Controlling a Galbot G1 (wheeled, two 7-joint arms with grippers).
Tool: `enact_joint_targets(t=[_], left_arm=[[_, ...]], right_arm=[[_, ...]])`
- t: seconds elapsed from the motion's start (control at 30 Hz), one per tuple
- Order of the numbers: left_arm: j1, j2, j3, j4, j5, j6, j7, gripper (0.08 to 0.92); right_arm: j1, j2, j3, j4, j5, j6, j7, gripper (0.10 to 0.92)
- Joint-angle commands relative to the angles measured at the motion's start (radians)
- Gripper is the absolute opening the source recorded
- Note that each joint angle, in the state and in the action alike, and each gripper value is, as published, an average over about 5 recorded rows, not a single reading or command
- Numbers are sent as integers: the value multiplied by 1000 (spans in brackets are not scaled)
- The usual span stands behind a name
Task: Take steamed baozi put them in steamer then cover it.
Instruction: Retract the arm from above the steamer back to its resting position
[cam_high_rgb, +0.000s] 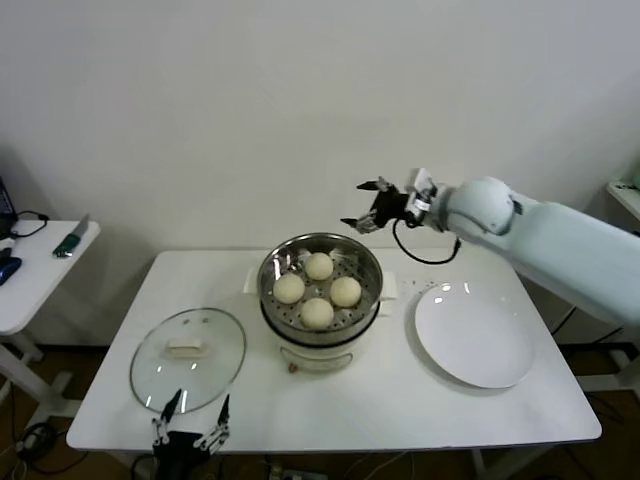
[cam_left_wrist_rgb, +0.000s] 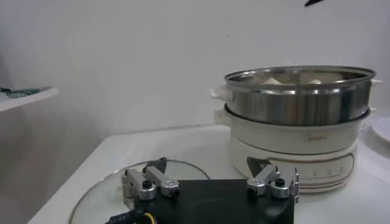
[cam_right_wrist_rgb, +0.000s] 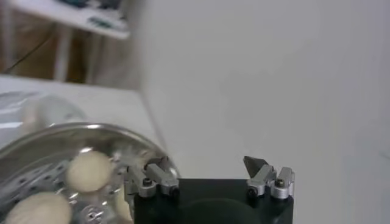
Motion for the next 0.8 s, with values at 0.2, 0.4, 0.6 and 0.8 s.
enact_joint_targets(t=[0.2, 0.4, 0.6, 0.8], left_arm=[[-45, 26, -9, 39, -5, -45, -15, 823], [-62, 26, -15, 40, 19, -44, -27, 823], [-41, 45, -27, 22, 94, -38, -39, 823], [-43, 60, -85, 23, 189, -72, -43, 823]], right_arm=[[-1286, -140, 1269, 170, -132, 237, 160, 823], [-1542, 0, 1468, 153, -211, 420, 113, 823], [-1653, 157, 1526, 146, -232, 513, 106, 823], [-1727, 277, 1490, 115, -271, 644, 84, 823]])
